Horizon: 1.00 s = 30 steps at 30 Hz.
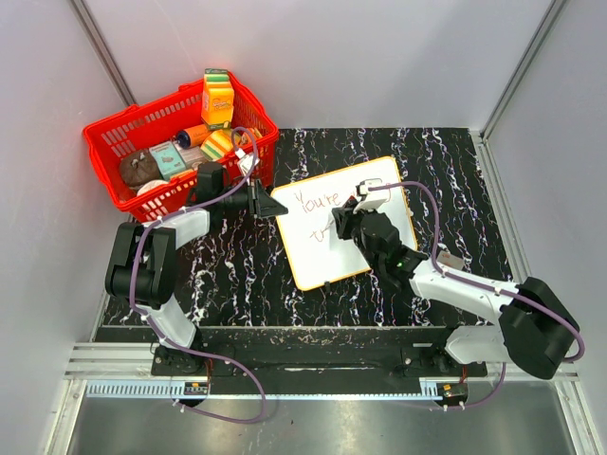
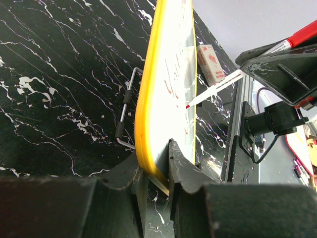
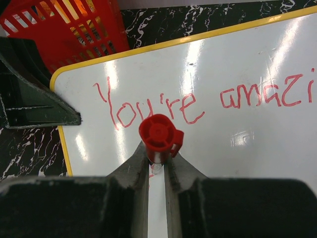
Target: Write a sentence on the whiteboard
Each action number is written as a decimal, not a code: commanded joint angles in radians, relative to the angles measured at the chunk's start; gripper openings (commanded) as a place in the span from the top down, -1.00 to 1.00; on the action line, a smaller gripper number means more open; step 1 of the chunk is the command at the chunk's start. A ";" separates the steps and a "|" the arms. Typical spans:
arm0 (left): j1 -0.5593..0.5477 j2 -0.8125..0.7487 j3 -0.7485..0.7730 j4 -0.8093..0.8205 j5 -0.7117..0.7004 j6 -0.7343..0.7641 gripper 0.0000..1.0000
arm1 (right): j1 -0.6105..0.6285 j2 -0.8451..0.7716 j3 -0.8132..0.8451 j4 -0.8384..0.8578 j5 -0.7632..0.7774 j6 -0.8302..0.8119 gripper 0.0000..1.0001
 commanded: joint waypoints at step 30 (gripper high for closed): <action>-0.063 0.041 -0.034 -0.066 -0.068 0.216 1.00 | -0.021 -0.053 0.009 0.001 0.039 0.012 1.00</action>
